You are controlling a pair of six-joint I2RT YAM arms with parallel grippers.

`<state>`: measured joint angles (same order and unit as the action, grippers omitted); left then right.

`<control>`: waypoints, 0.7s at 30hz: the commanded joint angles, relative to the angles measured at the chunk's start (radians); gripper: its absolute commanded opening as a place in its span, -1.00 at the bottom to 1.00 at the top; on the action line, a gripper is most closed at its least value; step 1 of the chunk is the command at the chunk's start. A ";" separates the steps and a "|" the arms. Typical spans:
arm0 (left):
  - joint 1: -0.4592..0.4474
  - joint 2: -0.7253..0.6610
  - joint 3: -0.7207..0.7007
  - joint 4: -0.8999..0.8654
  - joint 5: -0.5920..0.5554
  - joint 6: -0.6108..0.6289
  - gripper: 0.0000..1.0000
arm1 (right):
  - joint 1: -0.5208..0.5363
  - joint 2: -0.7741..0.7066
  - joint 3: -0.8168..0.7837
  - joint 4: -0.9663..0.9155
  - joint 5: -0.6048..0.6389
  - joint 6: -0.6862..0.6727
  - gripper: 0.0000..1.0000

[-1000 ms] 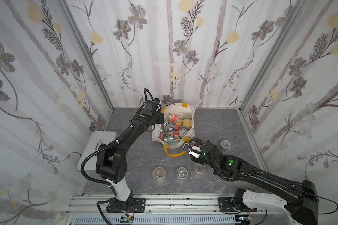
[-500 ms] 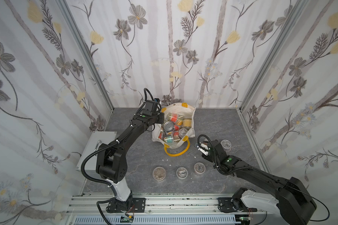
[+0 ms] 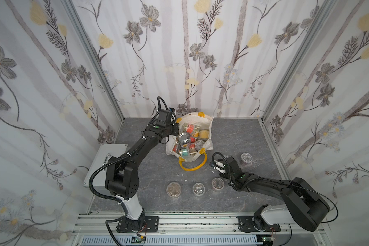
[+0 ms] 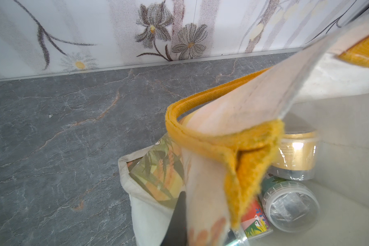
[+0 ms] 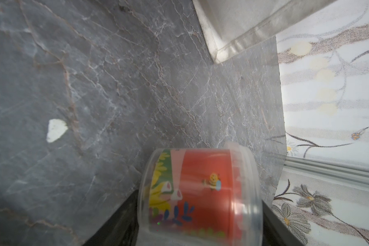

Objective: Take out the seed jars from the canvas bag
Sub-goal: Place the seed jar at the center of the board.

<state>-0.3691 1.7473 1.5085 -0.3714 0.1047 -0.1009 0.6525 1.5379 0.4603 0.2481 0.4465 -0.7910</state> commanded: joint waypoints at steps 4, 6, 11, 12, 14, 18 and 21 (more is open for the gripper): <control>0.007 0.001 -0.002 -0.003 0.014 0.002 -1.00 | 0.004 0.010 -0.052 0.117 0.007 -0.026 0.41; 0.008 -0.005 0.000 -0.002 0.015 0.004 -1.00 | 0.006 0.007 -0.066 0.137 0.019 -0.037 0.42; 0.015 -0.005 -0.009 0.008 0.021 -0.005 -1.00 | 0.006 -0.003 -0.075 0.142 0.045 -0.056 0.54; 0.017 -0.006 -0.006 0.007 0.027 -0.008 -1.00 | 0.006 -0.002 -0.076 0.139 0.045 -0.054 0.54; 0.019 -0.006 -0.007 0.007 0.026 -0.007 -1.00 | 0.014 0.001 -0.082 0.141 0.054 -0.053 0.54; 0.024 -0.006 -0.015 0.010 0.031 -0.013 -1.00 | 0.030 0.019 -0.098 0.208 0.139 -0.096 0.49; 0.024 -0.014 -0.017 0.011 0.033 -0.012 -1.00 | 0.032 0.036 -0.093 0.241 0.180 -0.121 0.50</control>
<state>-0.3470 1.7447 1.4967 -0.3592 0.1318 -0.1089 0.6815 1.5635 0.3626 0.4007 0.5560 -0.8730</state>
